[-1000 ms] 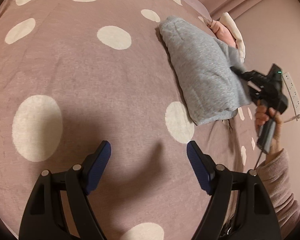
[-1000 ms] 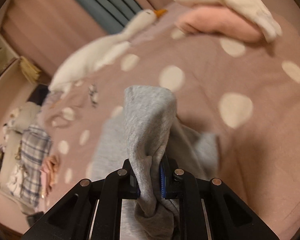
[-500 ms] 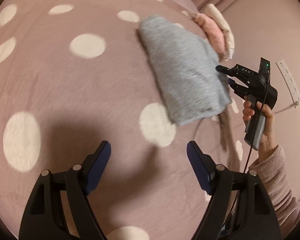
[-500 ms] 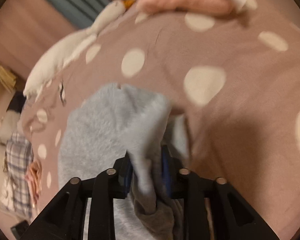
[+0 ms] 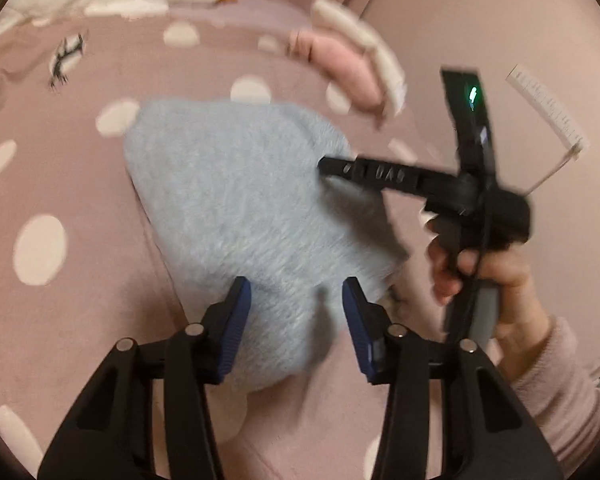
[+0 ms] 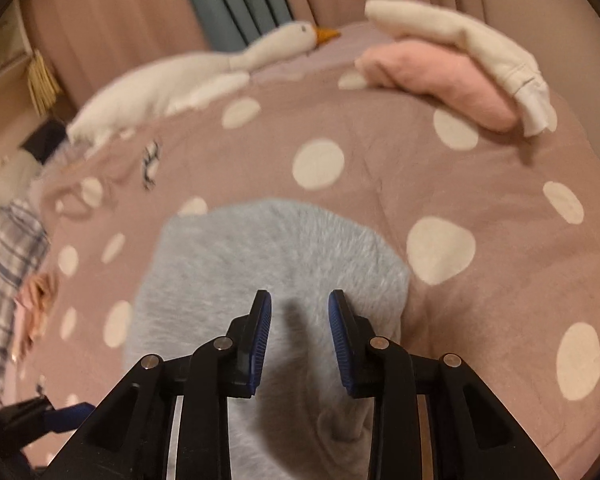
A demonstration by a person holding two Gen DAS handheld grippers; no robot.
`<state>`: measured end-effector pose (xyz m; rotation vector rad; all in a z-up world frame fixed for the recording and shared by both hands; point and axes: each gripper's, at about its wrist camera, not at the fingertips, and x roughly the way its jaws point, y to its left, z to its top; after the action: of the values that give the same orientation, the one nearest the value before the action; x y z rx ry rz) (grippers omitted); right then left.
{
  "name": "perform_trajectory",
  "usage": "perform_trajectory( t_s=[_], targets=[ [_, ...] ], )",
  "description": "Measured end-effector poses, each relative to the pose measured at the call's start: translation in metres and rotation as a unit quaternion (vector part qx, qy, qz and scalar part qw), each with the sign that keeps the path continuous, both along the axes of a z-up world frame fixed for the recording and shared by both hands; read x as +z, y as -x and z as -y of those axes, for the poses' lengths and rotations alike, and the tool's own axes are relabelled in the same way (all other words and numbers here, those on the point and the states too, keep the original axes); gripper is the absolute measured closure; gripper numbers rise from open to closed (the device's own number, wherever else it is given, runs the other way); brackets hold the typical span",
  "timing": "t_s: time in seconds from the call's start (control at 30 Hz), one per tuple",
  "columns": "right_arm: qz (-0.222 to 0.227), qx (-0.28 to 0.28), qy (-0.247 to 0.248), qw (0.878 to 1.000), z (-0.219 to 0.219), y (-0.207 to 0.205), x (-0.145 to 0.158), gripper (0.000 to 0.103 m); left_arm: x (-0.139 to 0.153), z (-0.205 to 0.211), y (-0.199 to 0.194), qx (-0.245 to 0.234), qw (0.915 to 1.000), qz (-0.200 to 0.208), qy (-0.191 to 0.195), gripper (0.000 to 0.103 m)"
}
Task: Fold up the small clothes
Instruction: 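Move the left tool onto the folded bundle and close on it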
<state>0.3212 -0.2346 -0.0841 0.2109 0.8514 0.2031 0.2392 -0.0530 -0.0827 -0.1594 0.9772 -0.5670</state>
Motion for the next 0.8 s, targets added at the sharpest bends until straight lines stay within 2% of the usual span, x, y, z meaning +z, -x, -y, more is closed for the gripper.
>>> perform_trajectory(
  t_s=[0.13,0.2,0.27,0.33,0.4,0.47,0.53,0.67,0.8],
  targets=[
    [-0.039,-0.028,0.003,0.999,0.015,-0.010,-0.029,0.077,-0.036,0.005,-0.007,-0.012,0.9994,-0.033,-0.007,0.062],
    [-0.044,-0.038,-0.012,0.998,0.027,-0.010,-0.041,0.086,-0.038,0.009,-0.003,-0.023,0.9994,-0.020,-0.018,0.062],
    [-0.043,-0.042,-0.053,0.997,0.039,-0.009,-0.045,0.086,-0.036,0.010,-0.002,-0.029,0.9992,-0.016,-0.025,0.061],
    [-0.046,-0.046,-0.074,0.995,0.047,-0.008,-0.046,0.088,-0.036,0.006,-0.005,-0.027,0.9993,-0.024,-0.012,0.060],
    [-0.042,-0.047,-0.068,0.996,0.045,-0.006,-0.042,0.088,-0.035,-0.003,-0.007,-0.021,0.9992,-0.034,0.007,0.060],
    [-0.031,-0.049,-0.060,0.997,0.042,0.000,-0.035,0.088,-0.029,-0.010,-0.004,-0.011,0.9988,-0.039,0.028,0.055],
    [-0.020,-0.048,-0.056,0.997,0.040,0.009,-0.026,0.087,-0.020,-0.021,-0.001,-0.006,0.9981,-0.034,0.052,0.045],
    [0.022,-0.025,-0.046,0.998,0.037,0.031,-0.004,0.085,0.003,-0.032,0.005,0.005,0.9979,-0.004,0.065,0.041],
    [0.052,0.014,-0.057,0.997,0.028,0.048,0.009,0.082,0.014,-0.036,-0.015,0.031,0.9965,0.004,0.078,0.040]
  ],
)
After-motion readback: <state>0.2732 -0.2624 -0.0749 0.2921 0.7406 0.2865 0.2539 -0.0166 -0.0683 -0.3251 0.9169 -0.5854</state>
